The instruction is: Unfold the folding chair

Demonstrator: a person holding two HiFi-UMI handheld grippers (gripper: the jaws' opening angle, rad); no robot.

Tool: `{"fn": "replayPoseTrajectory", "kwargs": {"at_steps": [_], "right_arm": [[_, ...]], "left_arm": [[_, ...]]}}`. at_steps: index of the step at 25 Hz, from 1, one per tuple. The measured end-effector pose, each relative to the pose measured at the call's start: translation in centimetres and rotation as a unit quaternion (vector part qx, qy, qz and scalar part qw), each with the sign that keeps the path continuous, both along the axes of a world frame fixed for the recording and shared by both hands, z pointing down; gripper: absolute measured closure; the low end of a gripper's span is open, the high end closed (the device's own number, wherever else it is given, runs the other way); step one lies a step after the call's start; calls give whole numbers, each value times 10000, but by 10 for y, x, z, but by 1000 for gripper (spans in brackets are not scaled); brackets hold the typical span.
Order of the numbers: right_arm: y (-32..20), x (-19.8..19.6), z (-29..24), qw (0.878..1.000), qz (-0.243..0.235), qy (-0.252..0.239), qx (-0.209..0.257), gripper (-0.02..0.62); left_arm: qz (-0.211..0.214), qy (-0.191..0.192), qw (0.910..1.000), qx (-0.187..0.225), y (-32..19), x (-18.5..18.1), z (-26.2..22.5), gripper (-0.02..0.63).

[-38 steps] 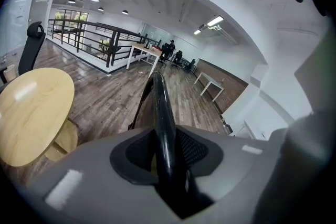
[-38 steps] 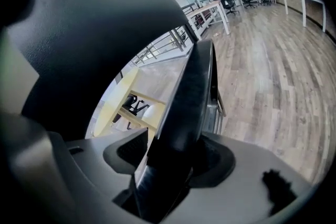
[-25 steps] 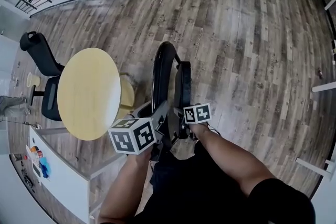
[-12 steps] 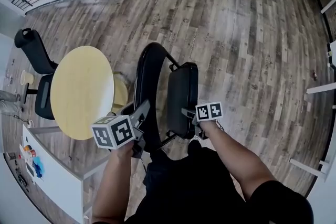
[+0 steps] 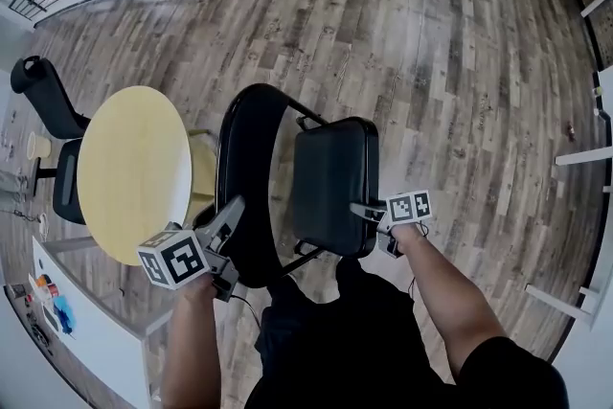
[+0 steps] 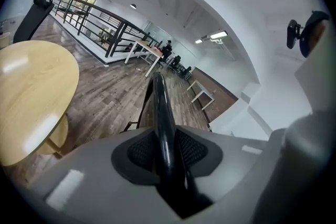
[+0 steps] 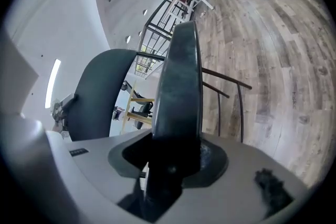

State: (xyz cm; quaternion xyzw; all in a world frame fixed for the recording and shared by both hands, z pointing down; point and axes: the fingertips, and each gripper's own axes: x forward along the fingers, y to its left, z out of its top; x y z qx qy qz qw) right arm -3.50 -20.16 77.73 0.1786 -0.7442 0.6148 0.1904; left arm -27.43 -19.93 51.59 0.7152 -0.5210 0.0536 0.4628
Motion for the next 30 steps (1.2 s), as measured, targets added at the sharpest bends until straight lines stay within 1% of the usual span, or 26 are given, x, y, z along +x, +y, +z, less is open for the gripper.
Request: {"fn": "replayPoseTrajectory", "kwargs": {"at_steps": [6, 12, 18, 22, 27, 30], "right_arm": [[0, 36, 27, 9985, 72, -442, -319, 428], [1, 71, 52, 9935, 36, -995, -549, 428], [-5, 97, 76, 9892, -1, -1294, -693, 428], [-8, 108, 86, 9880, -172, -1450, -505, 428], [-4, 121, 98, 9847, -76, -1648, -564, 428], [-7, 130, 107, 9804, -41, -1883, -583, 428]], "left_arm": [[-17, 326, 9995, 11, 5, -13, 23, 503], [-41, 476, 9989, 40, 11, -20, 42, 503], [-18, 697, 9976, 47, 6, -23, 58, 503], [-25, 911, 9958, 50, 13, -24, 64, 503], [0, 1087, 9940, 79, 18, -30, 75, 502], [6, 1170, 9931, 67, 19, -29, 86, 502]]}}
